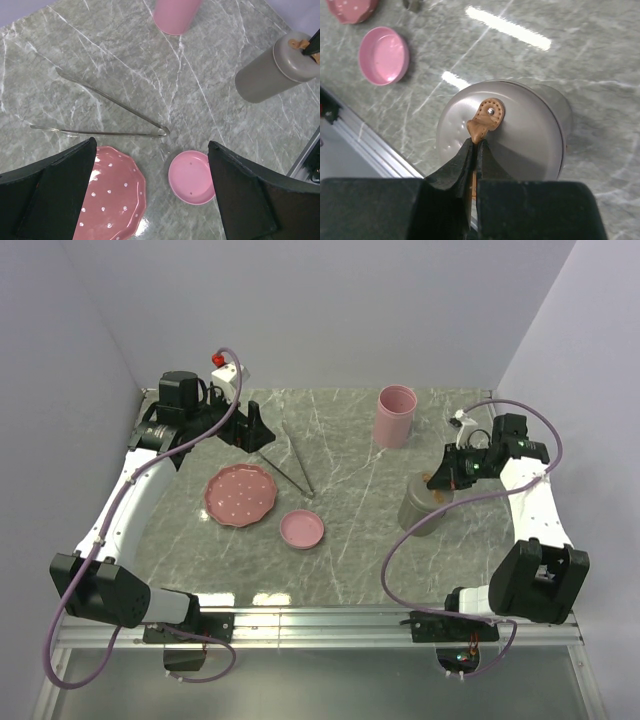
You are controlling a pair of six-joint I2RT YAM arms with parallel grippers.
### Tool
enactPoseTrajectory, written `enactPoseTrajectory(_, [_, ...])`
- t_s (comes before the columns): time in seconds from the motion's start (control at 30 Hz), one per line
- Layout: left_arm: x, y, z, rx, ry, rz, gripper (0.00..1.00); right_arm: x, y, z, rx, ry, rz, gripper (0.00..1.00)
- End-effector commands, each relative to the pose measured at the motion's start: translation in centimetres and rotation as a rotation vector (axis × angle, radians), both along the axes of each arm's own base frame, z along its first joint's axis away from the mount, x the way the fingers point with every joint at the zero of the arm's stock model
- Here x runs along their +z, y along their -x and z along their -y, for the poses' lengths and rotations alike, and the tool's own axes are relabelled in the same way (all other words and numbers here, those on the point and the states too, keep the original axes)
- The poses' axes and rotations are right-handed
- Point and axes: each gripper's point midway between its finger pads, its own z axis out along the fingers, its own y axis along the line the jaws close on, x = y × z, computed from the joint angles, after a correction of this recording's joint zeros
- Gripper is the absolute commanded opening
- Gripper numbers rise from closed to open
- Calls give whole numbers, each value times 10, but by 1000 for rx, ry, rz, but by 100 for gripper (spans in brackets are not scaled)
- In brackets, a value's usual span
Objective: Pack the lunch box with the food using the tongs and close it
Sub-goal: Move the lunch box
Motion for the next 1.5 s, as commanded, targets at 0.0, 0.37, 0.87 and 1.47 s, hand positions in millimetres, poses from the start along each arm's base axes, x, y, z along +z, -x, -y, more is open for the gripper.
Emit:
enactPoseTrajectory(0.0, [7, -3, 3, -14, 31, 18, 99, -23, 43, -13, 48, -2, -161, 0])
enactPoseTrajectory(0.37, [5, -3, 3, -9, 33, 13, 99, -24, 63, -42, 151, -53, -174, 0])
enactPoseTrajectory(0.87, [4, -1, 0, -2, 32, 15, 99, -21, 95, -104, 449, -155, -227, 0])
enactPoseTrajectory(1.47, [-1, 1, 1, 3, 68, -22, 99, -26, 132, -144, 669, -193, -271, 0])
